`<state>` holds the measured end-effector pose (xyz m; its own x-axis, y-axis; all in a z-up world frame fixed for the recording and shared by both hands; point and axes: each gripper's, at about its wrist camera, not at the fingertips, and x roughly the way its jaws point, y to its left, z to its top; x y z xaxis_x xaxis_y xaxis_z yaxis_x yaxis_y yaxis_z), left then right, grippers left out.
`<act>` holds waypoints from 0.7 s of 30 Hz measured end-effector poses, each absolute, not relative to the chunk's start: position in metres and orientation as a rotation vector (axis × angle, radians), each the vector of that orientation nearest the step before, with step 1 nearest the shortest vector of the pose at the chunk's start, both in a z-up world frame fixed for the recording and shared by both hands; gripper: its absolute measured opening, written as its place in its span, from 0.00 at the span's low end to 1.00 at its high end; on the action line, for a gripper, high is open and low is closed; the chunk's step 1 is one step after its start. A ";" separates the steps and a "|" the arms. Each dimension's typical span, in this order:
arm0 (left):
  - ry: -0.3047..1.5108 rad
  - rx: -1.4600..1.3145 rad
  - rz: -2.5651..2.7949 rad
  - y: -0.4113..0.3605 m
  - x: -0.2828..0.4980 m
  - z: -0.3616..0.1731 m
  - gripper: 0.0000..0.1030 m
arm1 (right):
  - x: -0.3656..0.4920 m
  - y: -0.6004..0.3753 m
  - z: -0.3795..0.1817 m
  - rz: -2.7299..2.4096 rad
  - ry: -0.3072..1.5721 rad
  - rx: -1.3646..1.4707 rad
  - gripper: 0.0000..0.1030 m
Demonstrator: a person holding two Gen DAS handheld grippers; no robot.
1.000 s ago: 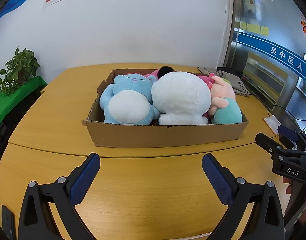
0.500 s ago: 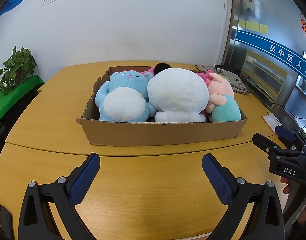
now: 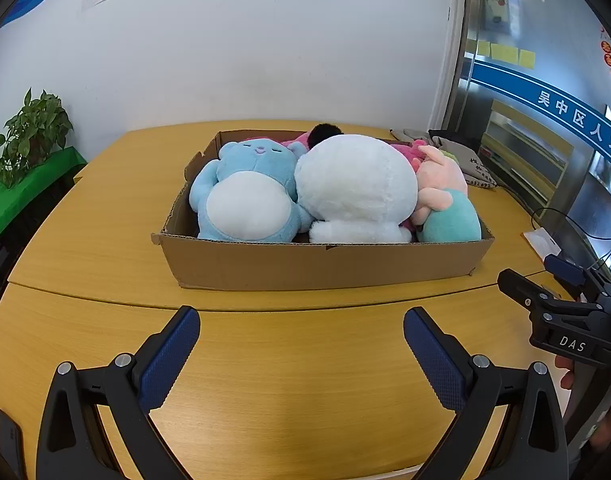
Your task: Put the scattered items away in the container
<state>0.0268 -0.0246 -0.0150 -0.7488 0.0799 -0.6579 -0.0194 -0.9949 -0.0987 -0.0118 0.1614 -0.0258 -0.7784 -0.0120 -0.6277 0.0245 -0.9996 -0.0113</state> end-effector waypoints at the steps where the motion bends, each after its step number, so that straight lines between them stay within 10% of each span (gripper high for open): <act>1: -0.133 -1.092 2.885 -0.025 0.026 -0.015 1.00 | -0.012 0.161 -0.026 -2.944 0.030 1.041 1.00; 21: -0.125 -1.125 2.862 -0.027 0.019 -0.024 1.00 | -0.019 0.157 -0.037 -2.925 0.014 1.081 1.00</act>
<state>0.0188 -0.0273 -0.0242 -0.7313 0.0889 -0.6763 -0.0296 -0.9947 -0.0987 -0.0189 0.1568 -0.0367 -0.7596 -0.0182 -0.6502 0.0246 -0.9997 -0.0007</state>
